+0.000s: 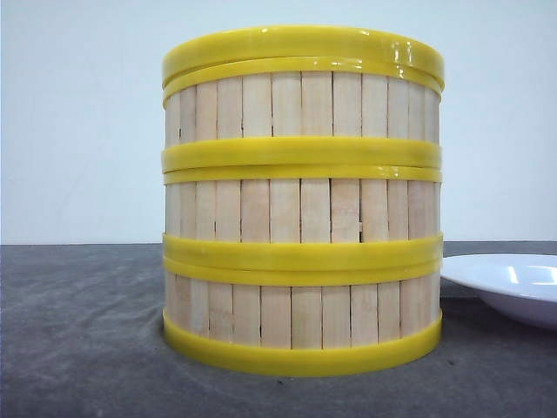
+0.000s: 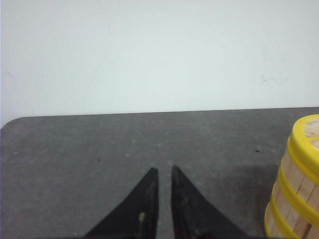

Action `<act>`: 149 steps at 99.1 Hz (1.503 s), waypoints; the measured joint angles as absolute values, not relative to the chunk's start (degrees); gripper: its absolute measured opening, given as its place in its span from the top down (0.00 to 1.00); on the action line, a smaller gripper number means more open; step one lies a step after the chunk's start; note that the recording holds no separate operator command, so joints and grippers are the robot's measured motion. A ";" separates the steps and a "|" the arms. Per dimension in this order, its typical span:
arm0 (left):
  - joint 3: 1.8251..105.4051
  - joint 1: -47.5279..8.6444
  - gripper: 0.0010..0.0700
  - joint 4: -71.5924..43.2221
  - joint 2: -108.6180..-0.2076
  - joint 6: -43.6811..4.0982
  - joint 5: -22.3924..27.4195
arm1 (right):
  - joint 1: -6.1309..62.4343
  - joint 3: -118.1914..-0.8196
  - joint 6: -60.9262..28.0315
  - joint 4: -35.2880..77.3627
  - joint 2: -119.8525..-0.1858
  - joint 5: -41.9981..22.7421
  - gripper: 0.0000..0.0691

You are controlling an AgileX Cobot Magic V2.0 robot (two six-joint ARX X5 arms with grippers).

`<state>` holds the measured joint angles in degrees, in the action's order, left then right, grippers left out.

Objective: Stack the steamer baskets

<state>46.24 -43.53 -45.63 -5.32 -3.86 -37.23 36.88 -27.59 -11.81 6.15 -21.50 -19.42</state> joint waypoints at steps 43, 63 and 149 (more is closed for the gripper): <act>46.24 -43.53 0.98 -45.63 -5.34 -3.88 -37.28 | 32.84 -27.59 -11.81 9.45 -17.21 -16.49 0.99; 46.24 -43.53 0.98 -45.63 -5.34 -3.88 -37.32 | 19.42 -25.96 -11.88 20.60 -3.07 -9.65 0.99; 46.24 -43.53 0.98 -45.63 -5.34 -3.88 -37.36 | 6.74 -0.84 -1.50 1.41 -0.30 -0.03 0.99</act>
